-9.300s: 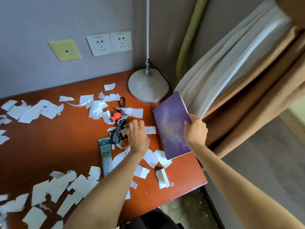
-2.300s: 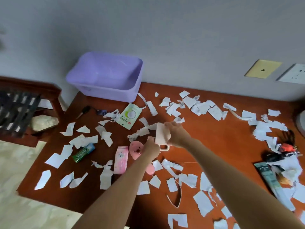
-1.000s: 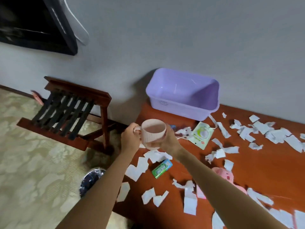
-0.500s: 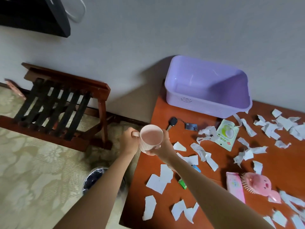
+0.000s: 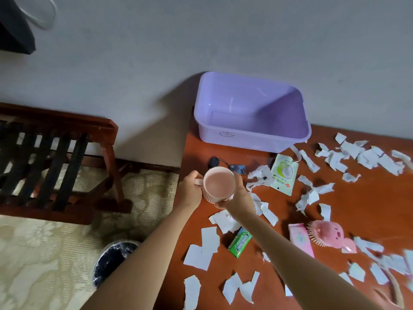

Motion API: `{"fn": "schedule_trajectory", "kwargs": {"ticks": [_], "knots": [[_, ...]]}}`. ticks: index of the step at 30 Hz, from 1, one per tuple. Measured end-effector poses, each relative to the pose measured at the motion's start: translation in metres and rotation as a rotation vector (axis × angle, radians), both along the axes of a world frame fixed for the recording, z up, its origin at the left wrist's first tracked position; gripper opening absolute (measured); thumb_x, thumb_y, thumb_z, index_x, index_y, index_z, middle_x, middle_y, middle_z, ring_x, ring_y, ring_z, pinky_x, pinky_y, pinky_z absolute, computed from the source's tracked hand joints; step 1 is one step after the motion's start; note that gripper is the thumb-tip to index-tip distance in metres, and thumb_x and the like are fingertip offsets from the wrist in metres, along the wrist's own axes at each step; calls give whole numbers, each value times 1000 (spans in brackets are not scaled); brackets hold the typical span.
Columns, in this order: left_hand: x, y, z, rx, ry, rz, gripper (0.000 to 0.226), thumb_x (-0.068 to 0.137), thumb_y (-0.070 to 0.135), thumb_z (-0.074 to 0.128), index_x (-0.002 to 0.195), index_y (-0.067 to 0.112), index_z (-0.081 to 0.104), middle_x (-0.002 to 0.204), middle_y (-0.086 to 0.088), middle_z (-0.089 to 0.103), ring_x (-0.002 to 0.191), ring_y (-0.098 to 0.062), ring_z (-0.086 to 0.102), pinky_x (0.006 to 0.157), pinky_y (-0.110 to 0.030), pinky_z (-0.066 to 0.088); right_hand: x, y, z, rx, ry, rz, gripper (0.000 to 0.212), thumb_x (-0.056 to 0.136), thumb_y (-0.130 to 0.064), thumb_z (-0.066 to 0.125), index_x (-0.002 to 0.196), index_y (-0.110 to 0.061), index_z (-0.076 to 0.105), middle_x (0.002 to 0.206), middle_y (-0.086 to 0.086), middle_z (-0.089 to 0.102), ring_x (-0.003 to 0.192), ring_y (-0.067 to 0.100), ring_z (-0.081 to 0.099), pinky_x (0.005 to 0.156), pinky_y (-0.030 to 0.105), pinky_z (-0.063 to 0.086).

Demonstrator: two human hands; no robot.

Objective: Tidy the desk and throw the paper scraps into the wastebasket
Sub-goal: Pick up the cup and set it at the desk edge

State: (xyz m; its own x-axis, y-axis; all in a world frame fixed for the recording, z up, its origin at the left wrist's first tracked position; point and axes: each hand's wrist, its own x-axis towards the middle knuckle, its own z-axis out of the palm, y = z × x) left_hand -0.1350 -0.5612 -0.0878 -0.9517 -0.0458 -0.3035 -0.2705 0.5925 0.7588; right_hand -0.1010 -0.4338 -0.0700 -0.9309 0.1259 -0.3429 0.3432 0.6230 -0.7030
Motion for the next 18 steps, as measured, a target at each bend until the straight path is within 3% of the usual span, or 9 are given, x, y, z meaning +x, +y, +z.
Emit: {"fn": "schedule_trajectory", "kwargs": {"ticks": [4,9,12,15,18], "knots": [[-3,-7,4,28,67,78,17,88,-4,47,76,4,54,80,-16,64,71,-23,53,59,-28,42,-3,-14,-2,57,63,29,90,71,-23,79,142,-19,23,131,5,49,120,21,50,95,37,50],[2,-34,4,-9,36,108,21,87,-5,44,71,7,50,71,-9,57,69,-24,50,52,-22,32,2,-42,-15,39,62,54,91,71,-28,79,142,-19,22,133,4,46,120,20,49,96,35,51],[1,-36,8,-43,12,84,20,88,-4,44,76,9,53,77,-9,60,72,-20,48,48,-19,26,4,-45,-18,43,59,49,91,73,-29,77,143,-18,20,135,5,42,121,21,48,95,34,50],[-5,-32,11,-30,-10,86,19,90,0,45,95,3,63,91,-9,67,79,-17,52,50,-19,32,1,-42,-20,21,54,46,91,72,-26,78,142,-19,20,134,6,42,120,23,49,95,37,52],[-9,-31,10,6,-15,77,21,92,3,48,104,2,64,103,-12,69,90,-24,60,67,-27,46,-6,-40,-18,-25,41,34,90,73,-22,78,142,-19,21,135,5,42,123,21,46,99,38,49]]}}
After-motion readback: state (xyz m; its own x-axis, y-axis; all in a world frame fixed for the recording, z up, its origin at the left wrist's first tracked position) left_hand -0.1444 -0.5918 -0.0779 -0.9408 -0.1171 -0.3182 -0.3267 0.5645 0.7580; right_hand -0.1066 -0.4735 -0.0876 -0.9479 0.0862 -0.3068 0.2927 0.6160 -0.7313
